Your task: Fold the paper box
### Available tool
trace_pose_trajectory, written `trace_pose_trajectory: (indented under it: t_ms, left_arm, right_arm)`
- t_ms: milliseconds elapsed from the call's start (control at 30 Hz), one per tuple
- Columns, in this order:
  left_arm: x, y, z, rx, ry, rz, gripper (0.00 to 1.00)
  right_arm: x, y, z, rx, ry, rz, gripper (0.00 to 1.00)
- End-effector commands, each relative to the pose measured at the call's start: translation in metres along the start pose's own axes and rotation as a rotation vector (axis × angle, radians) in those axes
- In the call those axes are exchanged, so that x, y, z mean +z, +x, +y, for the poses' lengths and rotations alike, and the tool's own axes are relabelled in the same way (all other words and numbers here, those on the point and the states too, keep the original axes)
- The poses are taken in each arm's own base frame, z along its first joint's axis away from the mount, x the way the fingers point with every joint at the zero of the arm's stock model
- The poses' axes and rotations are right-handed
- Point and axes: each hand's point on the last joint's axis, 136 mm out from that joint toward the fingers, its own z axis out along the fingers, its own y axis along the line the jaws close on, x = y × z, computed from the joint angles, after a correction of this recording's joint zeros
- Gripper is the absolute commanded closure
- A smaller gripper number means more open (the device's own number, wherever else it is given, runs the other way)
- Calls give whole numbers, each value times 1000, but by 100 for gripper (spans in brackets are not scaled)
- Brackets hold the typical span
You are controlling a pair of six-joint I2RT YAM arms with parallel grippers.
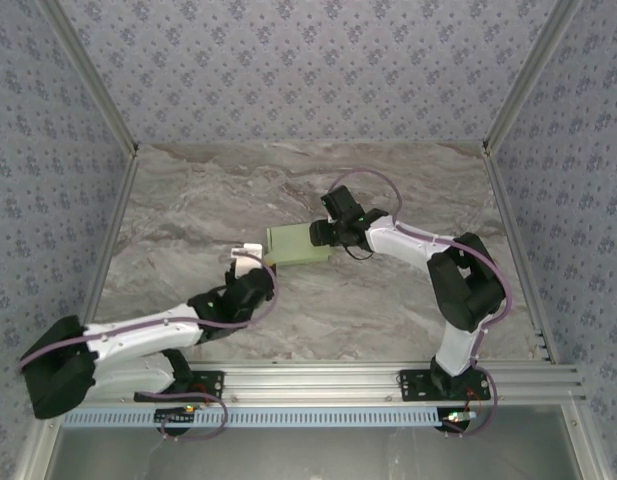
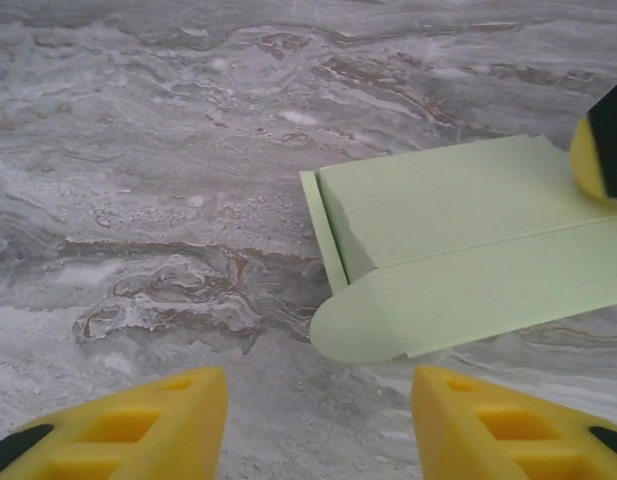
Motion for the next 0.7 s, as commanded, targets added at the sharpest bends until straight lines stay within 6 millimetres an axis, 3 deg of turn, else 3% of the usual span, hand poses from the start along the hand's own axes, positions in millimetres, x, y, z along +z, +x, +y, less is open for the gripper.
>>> trace_pose_trajectory:
  t_ms: [0,167,267,467,667]
  left_arm:
    - [-6,-3,2,23,77,131,49]
    - [13,-29,11,-34,75,136,48]
    - [34,-32,15,-88,93,173,46]
    - [80,-17,7,-98,127,309,45]
    - [104,8,-1,-102,132,368,44]
  right_arm:
    - [0,-4,-3,-28,29,3,39]
    - [4,-3,-4,-37,32,14,39]
    - [7,-1,-5,-40,37,22,39]
    - [11,3,-8,-46,55,32,39]
    - [20,9,-15,-54,78,51,40]
